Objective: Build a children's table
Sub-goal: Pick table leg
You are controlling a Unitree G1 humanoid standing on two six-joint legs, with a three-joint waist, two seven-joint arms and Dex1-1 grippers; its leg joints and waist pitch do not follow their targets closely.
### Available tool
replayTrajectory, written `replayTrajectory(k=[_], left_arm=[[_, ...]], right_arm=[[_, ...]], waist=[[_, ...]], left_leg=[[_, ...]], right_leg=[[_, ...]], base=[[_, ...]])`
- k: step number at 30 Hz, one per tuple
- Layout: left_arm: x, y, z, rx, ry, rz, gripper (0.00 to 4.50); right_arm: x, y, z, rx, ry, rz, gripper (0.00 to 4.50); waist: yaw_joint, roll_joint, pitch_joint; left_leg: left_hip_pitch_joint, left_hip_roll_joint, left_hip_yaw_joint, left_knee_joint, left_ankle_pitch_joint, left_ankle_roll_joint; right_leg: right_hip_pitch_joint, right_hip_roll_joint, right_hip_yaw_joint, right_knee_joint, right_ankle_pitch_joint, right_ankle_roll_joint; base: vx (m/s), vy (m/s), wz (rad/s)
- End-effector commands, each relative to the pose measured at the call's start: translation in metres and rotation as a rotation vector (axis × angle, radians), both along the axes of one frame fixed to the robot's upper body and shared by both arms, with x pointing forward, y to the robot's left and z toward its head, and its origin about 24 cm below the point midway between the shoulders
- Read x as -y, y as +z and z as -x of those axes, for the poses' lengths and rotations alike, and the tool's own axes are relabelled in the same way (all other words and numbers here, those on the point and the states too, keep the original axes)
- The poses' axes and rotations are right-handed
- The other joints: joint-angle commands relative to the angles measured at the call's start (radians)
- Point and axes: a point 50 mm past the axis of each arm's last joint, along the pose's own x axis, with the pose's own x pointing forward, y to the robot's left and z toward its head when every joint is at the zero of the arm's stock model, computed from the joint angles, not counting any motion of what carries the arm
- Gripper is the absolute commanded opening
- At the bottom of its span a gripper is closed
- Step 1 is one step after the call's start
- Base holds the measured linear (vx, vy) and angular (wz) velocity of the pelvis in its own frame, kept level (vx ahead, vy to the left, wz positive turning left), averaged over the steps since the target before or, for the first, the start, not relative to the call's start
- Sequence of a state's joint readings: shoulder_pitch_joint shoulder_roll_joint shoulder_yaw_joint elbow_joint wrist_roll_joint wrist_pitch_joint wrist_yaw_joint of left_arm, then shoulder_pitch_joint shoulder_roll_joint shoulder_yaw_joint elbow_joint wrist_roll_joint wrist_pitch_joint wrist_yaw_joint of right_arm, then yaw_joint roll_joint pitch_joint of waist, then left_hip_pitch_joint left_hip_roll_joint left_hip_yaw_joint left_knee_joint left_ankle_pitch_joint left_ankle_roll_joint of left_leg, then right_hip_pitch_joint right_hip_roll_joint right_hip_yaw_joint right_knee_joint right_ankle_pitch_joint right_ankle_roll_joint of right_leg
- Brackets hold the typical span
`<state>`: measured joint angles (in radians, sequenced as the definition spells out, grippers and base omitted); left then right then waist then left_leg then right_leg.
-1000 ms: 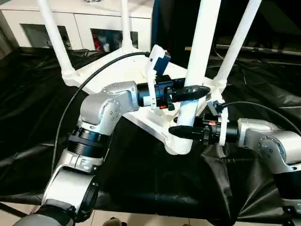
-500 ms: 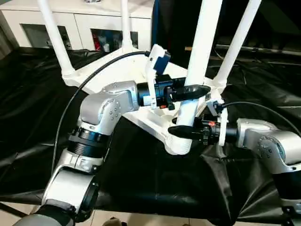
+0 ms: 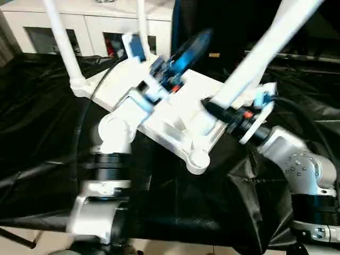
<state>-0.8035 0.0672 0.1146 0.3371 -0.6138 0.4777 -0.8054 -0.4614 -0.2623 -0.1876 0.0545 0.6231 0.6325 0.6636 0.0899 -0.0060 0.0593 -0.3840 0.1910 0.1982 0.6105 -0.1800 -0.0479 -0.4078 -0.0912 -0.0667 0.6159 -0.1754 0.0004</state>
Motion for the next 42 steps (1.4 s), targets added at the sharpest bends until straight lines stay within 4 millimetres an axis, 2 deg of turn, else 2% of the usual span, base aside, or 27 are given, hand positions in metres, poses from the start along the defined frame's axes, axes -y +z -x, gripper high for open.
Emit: replayTrajectory(k=[1, 2, 3, 4, 5, 7, 8, 10, 11, 12, 14, 19, 26, 27, 28, 32, 33, 36, 40, 42], left_arm=[[0.006, -0.038, -0.002, 0.104, -0.009, -0.476, 3.13], [0.002, -0.048, -0.002, 0.133, -0.023, -0.609, 3.13], [0.001, -0.051, -0.002, 0.139, -0.028, -0.639, 3.13], [-0.005, -0.063, 0.0, 0.173, -0.085, -0.791, 3.13], [-0.009, -0.07, 0.001, 0.191, -0.125, -0.872, 3.3], [-0.018, -0.084, 0.007, 0.171, -0.237, -0.998, 3.47], [-0.02, -0.087, 0.008, 0.162, -0.262, -1.02, 3.47], [-0.024, -0.093, 0.006, 0.189, -0.268, -1.106, 3.73], [-0.025, -0.095, 0.003, 0.207, -0.248, -1.144, 3.86], [-0.026, -0.097, 0.001, 0.223, -0.238, -1.171, 3.92], [-0.027, -0.101, -0.003, 0.24, -0.227, -1.216, 3.92], [-0.022, -0.11, -0.009, 0.255, -0.19, -1.268, 3.92], [-0.015, -0.119, -0.013, 0.265, -0.156, -1.279, 3.92], [-0.014, -0.121, -0.013, 0.263, -0.167, -1.284, 3.63], [-0.014, -0.122, -0.012, 0.261, -0.173, -1.286, 3.55], [-0.014, -0.126, -0.009, 0.255, -0.301, -1.332, 3.3], [-0.014, -0.126, -0.008, 0.253, -0.327, -1.337, 3.1], [-0.016, -0.126, -0.004, 0.227, -0.44, -1.358, 3.0], [-0.018, -0.124, 0.0, 0.201, -0.557, -1.38, 2.64], [-0.018, -0.123, 0.001, 0.199, -0.576, -1.378, 2.57]], right_arm=[[0.018, -0.01, -0.001, -0.017, -0.109, 0.104, 1.92], [0.021, -0.012, 0.0, -0.021, -0.123, 0.132, 1.92], [0.022, -0.012, 0.0, -0.022, -0.126, 0.138, 1.92], [0.025, -0.014, 0.002, -0.028, -0.129, 0.159, 1.92], [0.026, -0.015, 0.002, -0.031, -0.129, 0.169, 1.92], [0.028, -0.017, 0.004, -0.032, -0.128, 0.208, 1.92], [0.029, -0.018, 0.005, -0.032, -0.128, 0.216, 1.92], [0.029, -0.019, 0.007, -0.027, -0.127, 0.242, 1.92], [0.029, -0.02, 0.008, -0.026, -0.12, 0.249, 1.92], [0.028, -0.02, 0.008, -0.025, -0.115, 0.253, 1.92], [0.027, -0.022, 0.011, -0.025, -0.094, 0.267, 1.92], [0.023, -0.025, 0.014, -0.025, -0.069, 0.294, 1.92], [0.023, -0.027, 0.014, -0.024, -0.056, 0.311, 1.92], [0.023, -0.027, 0.014, -0.023, -0.052, 0.315, 1.92], [0.023, -0.027, 0.014, -0.023, -0.051, 0.316, 1.92], [0.022, -0.029, 0.015, -0.019, -0.035, 0.344, 1.92], [0.022, -0.029, 0.015, -0.019, -0.034, 0.345, 1.92], [0.023, -0.029, 0.014, -0.015, -0.03, 0.356, 1.92], [0.023, -0.031, 0.015, -0.013, -0.021, 0.376, 1.92], [0.023, -0.032, 0.015, -0.013, -0.017, 0.384, 1.92]], waist=[[0.0, -0.007, -0.077], [-0.002, -0.006, -0.077], [0.001, -0.005, -0.078], [0.0, -0.001, -0.084], [-0.003, 0.002, -0.084], [-0.004, -0.001, -0.084], [-0.003, 0.011, -0.084], [-0.006, 0.003, -0.082], [-0.006, 0.006, -0.081], [-0.006, 0.005, -0.081], [-0.005, 0.008, -0.08], [-0.002, 0.005, -0.081], [0.0, 0.0, -0.082], [0.0, 0.0, -0.082], [0.001, 0.0, -0.082], [0.001, -0.001, -0.081], [0.002, 0.003, -0.081], [0.001, 0.002, -0.081], [0.002, 0.001, -0.08], [0.001, 0.001, -0.079]], left_leg=[[0.026, 0.032, -0.023, -0.074, -0.118, 0.023], [0.027, 0.033, -0.021, -0.074, -0.123, 0.009], [0.027, 0.032, -0.022, -0.075, -0.121, 0.003], [0.023, 0.032, -0.024, -0.075, -0.099, -0.013], [0.026, 0.033, -0.021, -0.075, -0.102, -0.012], [0.023, 0.033, -0.019, -0.073, -0.092, -0.008], [0.025, 0.033, -0.02, -0.073, -0.094, -0.007], [0.022, 0.03, -0.016, -0.071, -0.121, -0.002], [0.023, 0.03, -0.016, -0.072, -0.132, -0.004], [0.023, 0.031, -0.017, -0.071, -0.146, -0.004], [0.025, 0.032, -0.017, -0.072, -0.169, -0.008], [0.027, 0.034, -0.019, -0.073, -0.197, -0.011], [0.022, 0.034, -0.02, -0.071, -0.171, 0.01], [0.023, 0.033, -0.02, -0.071, -0.171, 0.014], [0.023, 0.034, -0.02, -0.071, -0.171, 0.015], [0.022, 0.034, -0.02, -0.071, -0.165, 0.021], [0.023, 0.035, -0.02, -0.071, -0.166, 0.02], [0.022, 0.036, -0.021, -0.072, -0.166, 0.022], [0.025, 0.037, -0.02, -0.073, -0.175, 0.023], [0.025, 0.037, -0.019, -0.073, -0.182, 0.02]], right_leg=[[0.047, -0.043, 0.041, -0.086, -0.266, -0.095], [0.049, -0.044, 0.043, -0.081, -0.26, -0.093], [0.049, -0.045, 0.042, -0.083, -0.257, -0.087], [0.055, -0.048, 0.042, -0.071, -0.186, -0.116], [0.052, -0.046, 0.043, -0.07, -0.165, -0.129], [0.055, -0.05, 0.043, -0.059, -0.098, -0.181], [0.054, -0.051, 0.043, -0.059, -0.098, -0.191], [0.057, -0.051, 0.044, -0.064, -0.103, -0.211], [0.057, -0.052, 0.045, -0.064, -0.112, -0.213], [0.058, -0.054, 0.044, -0.066, -0.131, -0.214], [0.056, -0.054, 0.044, -0.072, -0.166, -0.207], [0.055, -0.057, 0.043, -0.075, -0.193, -0.211], [0.057, -0.058, 0.042, -0.073, -0.161, -0.225], [0.057, -0.058, 0.042, -0.075, -0.165, -0.223], [0.058, -0.059, 0.042, -0.074, -0.163, -0.225], [0.058, -0.059, 0.042, -0.075, -0.155, -0.23], [0.057, -0.061, 0.043, -0.074, -0.159, -0.231], [0.058, -0.062, 0.043, -0.072, -0.146, -0.244], [0.058, -0.064, 0.043, -0.072, -0.151, -0.253], [0.057, -0.064, 0.043, -0.074, -0.16, -0.255]], base=[[0.0, 0.0, 0.0], [0.0, 0.0, 0.0], [0.0, 0.0, 0.0], [0.0, 0.0, 0.0], [0.0, 0.0, 0.0], [0.0, 0.0, 0.0], [0.0, 0.0, 0.0], [0.0, 0.0, 0.0], [0.0, 0.0, 0.0], [0.0, 0.0, 0.0], [0.0, 0.0, 0.0], [0.0, 0.0, 0.0], [0.0, 0.0, 0.0], [0.0, 0.0, 0.0], [0.0, 0.0, 0.0], [0.0, 0.0, 0.0], [0.0, 0.0, 0.0], [0.0, 0.0, 0.0], [0.0, 0.0, 0.0], [0.0, 0.0, 0.0]])
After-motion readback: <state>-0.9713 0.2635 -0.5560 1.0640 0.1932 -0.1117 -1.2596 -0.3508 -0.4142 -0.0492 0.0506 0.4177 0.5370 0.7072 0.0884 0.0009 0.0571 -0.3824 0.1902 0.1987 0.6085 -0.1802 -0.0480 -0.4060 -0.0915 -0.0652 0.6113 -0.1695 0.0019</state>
